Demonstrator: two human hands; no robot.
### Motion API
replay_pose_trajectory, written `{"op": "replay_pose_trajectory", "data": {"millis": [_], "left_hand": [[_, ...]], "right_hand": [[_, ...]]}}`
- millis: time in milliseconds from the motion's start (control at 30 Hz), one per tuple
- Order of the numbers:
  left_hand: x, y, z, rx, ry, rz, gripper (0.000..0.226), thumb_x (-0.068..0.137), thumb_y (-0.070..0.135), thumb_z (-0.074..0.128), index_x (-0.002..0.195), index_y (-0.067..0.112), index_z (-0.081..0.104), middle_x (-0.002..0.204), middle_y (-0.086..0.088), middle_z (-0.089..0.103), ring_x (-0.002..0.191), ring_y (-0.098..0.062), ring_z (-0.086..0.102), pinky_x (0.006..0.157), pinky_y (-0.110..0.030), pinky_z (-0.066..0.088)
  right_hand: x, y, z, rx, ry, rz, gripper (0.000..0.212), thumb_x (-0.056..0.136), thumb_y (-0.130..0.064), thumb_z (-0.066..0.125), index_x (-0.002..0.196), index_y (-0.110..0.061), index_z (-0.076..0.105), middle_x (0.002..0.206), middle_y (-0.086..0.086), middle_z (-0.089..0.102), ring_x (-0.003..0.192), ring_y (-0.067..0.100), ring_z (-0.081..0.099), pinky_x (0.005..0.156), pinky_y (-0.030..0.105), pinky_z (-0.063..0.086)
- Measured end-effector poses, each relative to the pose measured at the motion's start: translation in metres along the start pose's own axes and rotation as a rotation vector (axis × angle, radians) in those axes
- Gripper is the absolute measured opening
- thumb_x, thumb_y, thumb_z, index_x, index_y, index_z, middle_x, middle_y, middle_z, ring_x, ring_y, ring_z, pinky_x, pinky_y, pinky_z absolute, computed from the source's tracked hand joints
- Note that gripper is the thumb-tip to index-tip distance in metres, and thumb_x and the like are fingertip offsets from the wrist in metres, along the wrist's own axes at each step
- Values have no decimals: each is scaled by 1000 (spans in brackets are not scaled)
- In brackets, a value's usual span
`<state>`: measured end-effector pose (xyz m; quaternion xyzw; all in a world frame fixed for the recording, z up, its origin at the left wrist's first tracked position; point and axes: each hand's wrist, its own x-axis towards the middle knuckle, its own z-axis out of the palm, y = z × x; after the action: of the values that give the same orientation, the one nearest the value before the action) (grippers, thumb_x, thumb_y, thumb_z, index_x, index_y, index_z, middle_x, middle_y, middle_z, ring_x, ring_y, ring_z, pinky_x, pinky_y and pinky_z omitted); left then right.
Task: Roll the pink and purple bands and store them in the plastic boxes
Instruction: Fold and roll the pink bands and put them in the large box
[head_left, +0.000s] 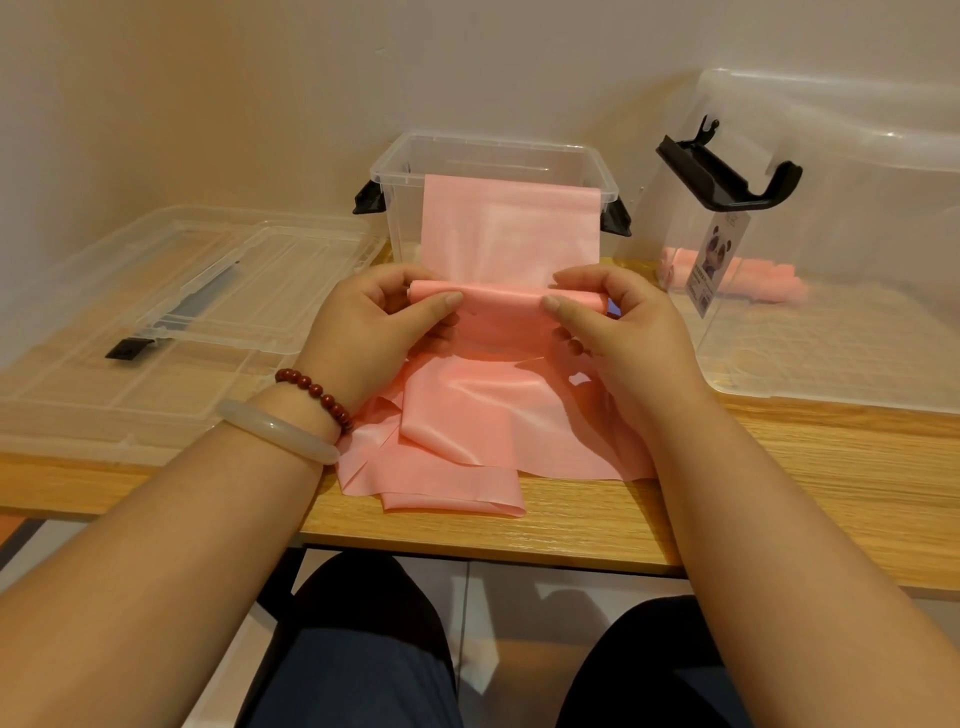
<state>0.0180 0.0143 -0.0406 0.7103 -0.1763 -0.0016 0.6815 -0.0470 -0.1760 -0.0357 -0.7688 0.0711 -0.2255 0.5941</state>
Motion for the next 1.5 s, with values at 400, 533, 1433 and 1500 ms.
{"op": "replay_pose_trajectory", "data": {"millis": [400,533,1433,1500], "left_hand": [[-1,1,-2,50,-19,-1,27,83,8,72,107,17,65,82,0,72,73,-10,70,64,-20,56],[-1,1,-1,33,-20,2,9,85,9,70,94,11,67,75,-2,71,68,-14,68,61,-21,55],[-2,2,0,34,-9,12,8,85,15,71,91,18,68,75,1,74,72,-12,70,64,-21,56],[-2,2,-1,8,-26,10,20,82,11,73,98,20,67,79,0,73,74,-12,71,64,-20,56]], "right_hand": [[0,-1,1,-37,43,19,12,88,-22,71,94,-11,71,64,0,58,50,1,51,48,23,47],[0,0,1,-9,35,32,13,87,-26,72,92,-14,71,65,-3,60,52,4,53,51,24,49],[-1,-1,0,-38,-2,19,13,84,-18,76,94,-12,70,69,-6,62,56,5,56,54,28,51],[-1,-1,0,-46,3,16,13,86,-21,74,93,-11,70,69,-2,61,53,3,54,52,25,49]]}}
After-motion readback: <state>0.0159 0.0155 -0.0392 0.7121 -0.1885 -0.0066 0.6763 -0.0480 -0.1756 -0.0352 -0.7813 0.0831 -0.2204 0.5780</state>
